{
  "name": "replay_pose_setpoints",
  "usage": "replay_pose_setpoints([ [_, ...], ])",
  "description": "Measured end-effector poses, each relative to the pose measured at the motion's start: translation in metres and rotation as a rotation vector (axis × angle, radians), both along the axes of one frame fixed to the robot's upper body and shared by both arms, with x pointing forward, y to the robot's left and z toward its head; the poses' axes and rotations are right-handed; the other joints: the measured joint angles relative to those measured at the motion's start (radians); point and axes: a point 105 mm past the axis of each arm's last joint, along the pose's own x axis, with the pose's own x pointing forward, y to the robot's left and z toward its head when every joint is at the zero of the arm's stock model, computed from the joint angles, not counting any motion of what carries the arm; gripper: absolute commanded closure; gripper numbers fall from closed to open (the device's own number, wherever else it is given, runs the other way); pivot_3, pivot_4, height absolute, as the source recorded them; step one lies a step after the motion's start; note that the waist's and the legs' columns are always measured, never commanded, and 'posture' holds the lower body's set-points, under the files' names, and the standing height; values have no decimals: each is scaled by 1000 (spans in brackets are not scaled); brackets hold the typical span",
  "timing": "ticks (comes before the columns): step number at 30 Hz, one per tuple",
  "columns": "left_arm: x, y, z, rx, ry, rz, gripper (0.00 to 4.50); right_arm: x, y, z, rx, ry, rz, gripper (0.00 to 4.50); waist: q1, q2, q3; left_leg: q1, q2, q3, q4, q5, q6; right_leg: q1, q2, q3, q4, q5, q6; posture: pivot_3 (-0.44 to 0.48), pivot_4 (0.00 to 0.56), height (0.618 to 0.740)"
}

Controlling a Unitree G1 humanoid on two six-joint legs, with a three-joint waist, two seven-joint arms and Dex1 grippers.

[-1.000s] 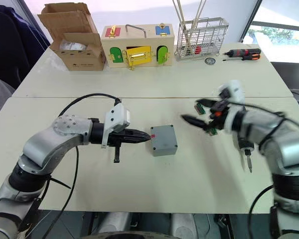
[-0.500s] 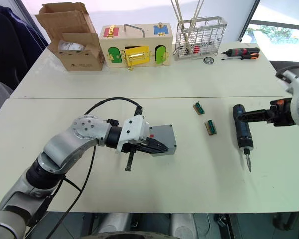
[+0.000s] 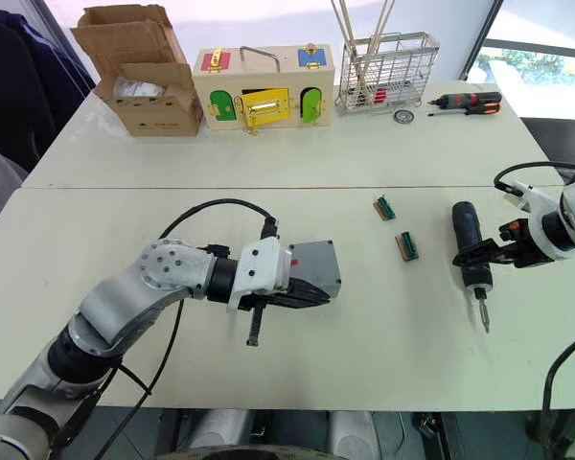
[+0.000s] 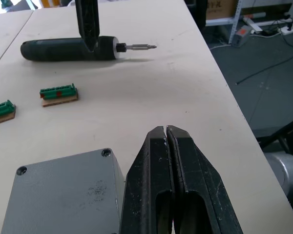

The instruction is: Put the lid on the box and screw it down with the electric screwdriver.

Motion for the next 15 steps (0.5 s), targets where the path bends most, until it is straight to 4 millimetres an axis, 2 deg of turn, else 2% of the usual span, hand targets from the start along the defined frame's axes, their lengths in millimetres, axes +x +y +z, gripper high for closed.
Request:
replay_pose_setpoints([
  [3, 1, 0, 0, 2, 1, 14, 4500, 1, -1, -12, -16, 47, 9, 27, -1, 0, 0, 0, 0, 0, 0, 0, 0, 0, 0, 0, 0, 0, 0, 0, 150, 730],
  [6, 2, 1, -2, 9, 4, 22, 4500, 5, -4, -13, -27, 52, 7, 27, 0, 0, 0, 0, 0, 0, 0, 0, 0, 0, 0, 0, 0, 0, 0, 0, 150, 730],
  [9, 3, 0, -2, 10, 6, 32, 4500, 8, -7, -17, -56, 64, 17, 834, -1, -1, 0, 0, 0, -1, 0, 0, -1, 0, 0, 0, 0, 0, 0, 0, 150, 730],
  [13, 3, 1, -2, 14, 6, 45, 4500, 8, -12, -20, -108, 90, 58, 2193, 1, -2, -1, 0, 0, -1, 1, 0, -1, 1, 0, 0, 0, 0, 0, 0, 150, 730],
  [15, 4, 1, -3, 15, 7, 50, 4500, 8, -13, -21, -122, 103, 79, 2654, 1, -2, -1, 0, 0, -2, 1, 0, -1, 1, 0, -1, 0, 0, 0, 0, 150, 730],
])
